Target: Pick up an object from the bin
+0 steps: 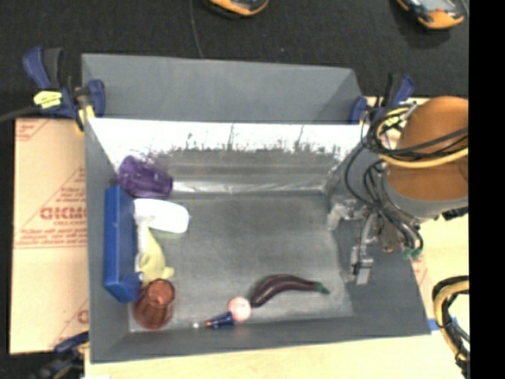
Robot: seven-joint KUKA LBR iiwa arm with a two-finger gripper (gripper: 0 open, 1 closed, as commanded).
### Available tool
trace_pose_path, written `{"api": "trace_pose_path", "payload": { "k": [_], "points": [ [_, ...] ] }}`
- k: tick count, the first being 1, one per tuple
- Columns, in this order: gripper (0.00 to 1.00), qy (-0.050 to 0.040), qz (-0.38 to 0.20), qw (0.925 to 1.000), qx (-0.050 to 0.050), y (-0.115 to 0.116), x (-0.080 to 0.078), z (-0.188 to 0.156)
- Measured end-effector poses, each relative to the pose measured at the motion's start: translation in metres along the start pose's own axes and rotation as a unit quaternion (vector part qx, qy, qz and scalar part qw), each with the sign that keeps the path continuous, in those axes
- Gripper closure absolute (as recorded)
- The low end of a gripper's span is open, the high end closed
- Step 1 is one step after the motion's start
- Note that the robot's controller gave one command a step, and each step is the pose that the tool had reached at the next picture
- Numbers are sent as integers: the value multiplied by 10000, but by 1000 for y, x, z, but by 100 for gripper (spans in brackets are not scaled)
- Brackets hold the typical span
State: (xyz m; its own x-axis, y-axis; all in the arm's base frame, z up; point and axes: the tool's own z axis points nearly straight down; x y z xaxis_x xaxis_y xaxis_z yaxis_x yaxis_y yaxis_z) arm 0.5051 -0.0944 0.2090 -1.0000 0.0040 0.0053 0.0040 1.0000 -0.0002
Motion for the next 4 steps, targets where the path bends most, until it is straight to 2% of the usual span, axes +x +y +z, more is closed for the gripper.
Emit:
{"api": "trace_pose_path", "payload": {
  "k": [1,2,3,4],
  "points": [
    [0,-31,-16,10000,4,0,-1,-4],
    [0,-69,-106,9999,13,36,10,53],
    [0,-107,-268,9996,17,68,-9,91],
    [0,-119,-97,9999,31,76,-2,99]
  ]
}}
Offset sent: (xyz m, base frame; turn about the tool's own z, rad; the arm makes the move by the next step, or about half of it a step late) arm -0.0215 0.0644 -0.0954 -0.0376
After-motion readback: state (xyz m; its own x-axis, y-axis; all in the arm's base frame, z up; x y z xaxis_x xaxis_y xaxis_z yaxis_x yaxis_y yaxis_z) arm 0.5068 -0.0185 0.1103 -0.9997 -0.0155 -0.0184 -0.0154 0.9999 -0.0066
